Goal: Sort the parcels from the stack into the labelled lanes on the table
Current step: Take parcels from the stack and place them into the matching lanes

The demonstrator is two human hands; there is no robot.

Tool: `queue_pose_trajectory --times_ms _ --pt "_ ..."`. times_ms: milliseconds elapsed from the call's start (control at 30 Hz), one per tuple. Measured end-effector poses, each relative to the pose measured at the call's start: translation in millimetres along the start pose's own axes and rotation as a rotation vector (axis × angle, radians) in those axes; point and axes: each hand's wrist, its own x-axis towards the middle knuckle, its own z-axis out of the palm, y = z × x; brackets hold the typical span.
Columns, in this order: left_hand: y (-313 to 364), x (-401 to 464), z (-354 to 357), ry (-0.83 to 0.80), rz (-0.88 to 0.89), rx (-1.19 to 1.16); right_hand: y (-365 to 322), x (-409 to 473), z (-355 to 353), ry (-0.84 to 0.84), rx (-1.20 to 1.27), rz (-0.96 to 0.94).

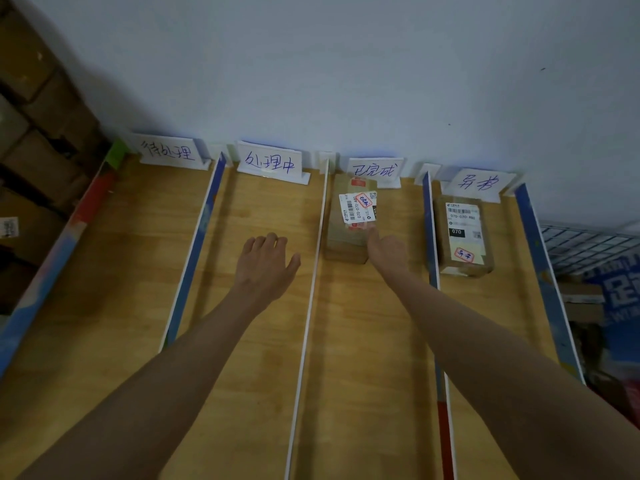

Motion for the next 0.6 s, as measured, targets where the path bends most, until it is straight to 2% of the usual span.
queue_pose_trajectory --times_ms 167,300,600 --pt "-5.2 -24.3 -28.2 0.028 0.003 -0.001 -6.1 -43.9 -31.1 0.078 -0.048 -0.152" --pt "-10.2 -58.1 -58.3 0.065 0.002 0.016 -15.8 -94.1 -51.0 0.159 -0.252 -0.341" --pt "-42.7 -180.1 -113.3 0.168 -0.021 0.057 -23.6 -240.3 -61.7 0.257 -0.424 -0.621"
